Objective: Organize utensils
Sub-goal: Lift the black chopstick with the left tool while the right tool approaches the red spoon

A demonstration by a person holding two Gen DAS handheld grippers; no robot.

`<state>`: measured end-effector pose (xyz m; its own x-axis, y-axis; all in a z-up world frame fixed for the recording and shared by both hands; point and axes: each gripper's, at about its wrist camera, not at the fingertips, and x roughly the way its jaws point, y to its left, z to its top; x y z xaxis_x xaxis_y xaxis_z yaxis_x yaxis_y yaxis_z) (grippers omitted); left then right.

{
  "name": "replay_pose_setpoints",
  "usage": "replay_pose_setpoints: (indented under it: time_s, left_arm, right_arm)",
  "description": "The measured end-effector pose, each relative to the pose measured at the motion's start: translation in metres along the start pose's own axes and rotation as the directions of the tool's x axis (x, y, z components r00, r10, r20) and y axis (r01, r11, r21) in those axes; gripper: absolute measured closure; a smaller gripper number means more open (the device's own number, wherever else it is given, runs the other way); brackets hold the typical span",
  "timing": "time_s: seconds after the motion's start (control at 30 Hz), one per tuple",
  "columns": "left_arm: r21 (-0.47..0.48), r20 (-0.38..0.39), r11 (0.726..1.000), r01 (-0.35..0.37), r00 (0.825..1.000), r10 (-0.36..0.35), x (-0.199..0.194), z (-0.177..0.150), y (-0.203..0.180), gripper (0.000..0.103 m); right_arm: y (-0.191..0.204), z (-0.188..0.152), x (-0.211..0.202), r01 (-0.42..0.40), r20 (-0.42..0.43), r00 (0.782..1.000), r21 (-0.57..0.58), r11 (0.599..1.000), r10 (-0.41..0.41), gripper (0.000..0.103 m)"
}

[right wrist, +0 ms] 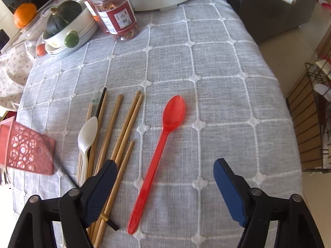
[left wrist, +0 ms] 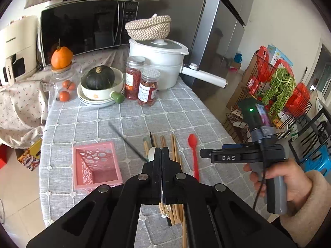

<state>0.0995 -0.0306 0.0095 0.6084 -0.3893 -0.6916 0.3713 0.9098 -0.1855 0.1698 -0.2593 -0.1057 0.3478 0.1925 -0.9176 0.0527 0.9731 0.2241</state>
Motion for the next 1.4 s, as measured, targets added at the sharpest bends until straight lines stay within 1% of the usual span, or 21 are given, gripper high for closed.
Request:
replay_pose_setpoints:
  time_s: [0.07,0.1,0.17,0.27,0.33,0.37,0.43,0.5,0.63,0.67,0.73,0.77,0.83,0.9,0.97,1.03,1.1,1.2,1.27,1.37,1.4]
  left_arm:
    - [-0.004,-0.017,1.0,0.011,1.0,-0.011,-0.002,-0.002,0.005,0.103]
    - [-0.021,-0.042,0.999,0.026,0.999,-0.027,0.002,-0.004,0.008,0.103]
    - [-0.068,-0.085,0.997,0.045,0.995,-0.051,0.009,-0.009,0.018,0.103]
    - [-0.127,-0.114,0.992,0.014,0.993,-0.028,0.019,-0.014,0.031,0.102]
    - [-0.169,-0.142,0.986,0.008,0.989,-0.033,0.027,-0.014,0.035,0.101]
    - [-0.182,-0.16,0.983,-0.002,0.987,-0.028,0.033,-0.014,0.036,0.098]
    - [-0.191,-0.196,0.981,-0.013,0.98,-0.025,0.046,-0.011,0.032,0.088]
    - [-0.223,-0.232,0.974,-0.038,0.973,-0.015,0.063,-0.006,0.031,0.072]
    - [-0.289,-0.257,0.952,-0.096,0.966,0.019,0.096,0.003,0.015,0.068]
    - [-0.297,-0.259,0.947,-0.121,0.965,0.042,0.105,0.005,0.009,0.068]
    - [-0.306,-0.256,0.928,-0.212,0.957,0.135,0.123,0.004,-0.003,0.068]
    - [-0.311,-0.254,0.913,-0.264,0.949,0.188,0.132,0.003,-0.007,0.068]
    - [-0.329,-0.246,0.875,-0.355,0.927,0.284,0.147,0.0,-0.01,0.068]
    - [-0.366,-0.247,0.825,-0.43,0.9,0.359,0.16,-0.004,-0.007,0.068]
    - [-0.402,-0.26,0.778,-0.482,0.875,0.408,0.172,-0.007,-0.001,0.068]
    - [-0.434,-0.283,0.736,-0.52,0.854,0.437,0.182,-0.013,0.007,0.068]
    - [-0.449,-0.307,0.705,-0.549,0.836,0.456,0.19,-0.018,0.012,0.068]
    - [-0.459,-0.323,0.673,-0.58,0.815,0.481,0.197,-0.025,0.016,0.068]
    - [-0.463,-0.324,0.665,-0.586,0.81,0.489,0.2,-0.027,0.018,0.068]
    - [-0.453,-0.314,0.672,-0.586,0.81,0.495,0.2,-0.028,0.017,0.071]
    - [-0.451,-0.311,0.68,-0.578,0.816,0.487,0.2,-0.028,0.017,0.076]
  right_arm:
    - [-0.004,0.006,0.012,-0.008,-0.02,1.0,0.032,0.999,0.009,0.031]
    - [-0.006,0.009,0.018,-0.009,-0.03,1.0,0.05,0.999,0.01,0.034]
    - [-0.007,0.013,0.028,-0.005,-0.042,0.999,0.074,0.997,0.008,0.036]
    - [-0.003,0.017,0.037,0.006,-0.049,0.999,0.078,0.997,-0.002,0.037]
    - [0.002,0.019,0.041,0.014,-0.054,0.998,0.076,0.997,-0.01,0.037]
    - [0.003,0.02,0.041,0.012,-0.056,0.998,0.079,0.997,-0.008,0.037]
    - [0.005,0.021,0.037,0.003,-0.049,0.999,0.076,0.997,0.001,0.037]
    - [0.004,0.021,0.032,0.004,-0.034,0.999,0.071,0.997,-0.001,0.037]
    - [-0.007,0.02,0.024,0.003,-0.022,1.0,0.083,0.997,-0.001,0.037]
    - [-0.012,0.02,0.023,0.001,-0.023,1.0,0.09,0.996,0.001,0.037]
    - [-0.021,0.02,0.021,-0.002,-0.023,1.0,0.105,0.994,0.005,0.037]
    - [-0.025,0.019,0.019,-0.001,-0.022,1.0,0.11,0.994,0.004,0.037]
    - [-0.034,0.018,0.014,0.005,-0.015,1.0,0.107,0.994,-0.003,0.037]
    - [-0.041,0.016,0.009,0.01,-0.006,1.0,0.097,0.995,-0.009,0.037]
    - [-0.049,0.013,0.003,0.012,0.003,1.0,0.092,0.996,-0.012,0.037]
    - [-0.056,0.01,-0.002,0.008,0.008,1.0,0.094,0.996,-0.009,0.037]
    - [-0.061,0.008,-0.005,0.002,0.009,1.0,0.095,0.996,-0.002,0.037]
    - [-0.064,0.004,-0.009,-0.001,0.012,1.0,0.085,0.996,0.0,0.037]
    - [-0.063,0.002,-0.011,-0.004,0.012,1.0,0.075,0.997,0.003,0.037]
    - [-0.059,0.0,-0.013,-0.006,0.014,1.0,0.06,0.998,0.005,0.037]
    - [-0.059,0.0,-0.013,-0.007,0.016,1.0,0.056,0.998,0.006,0.037]
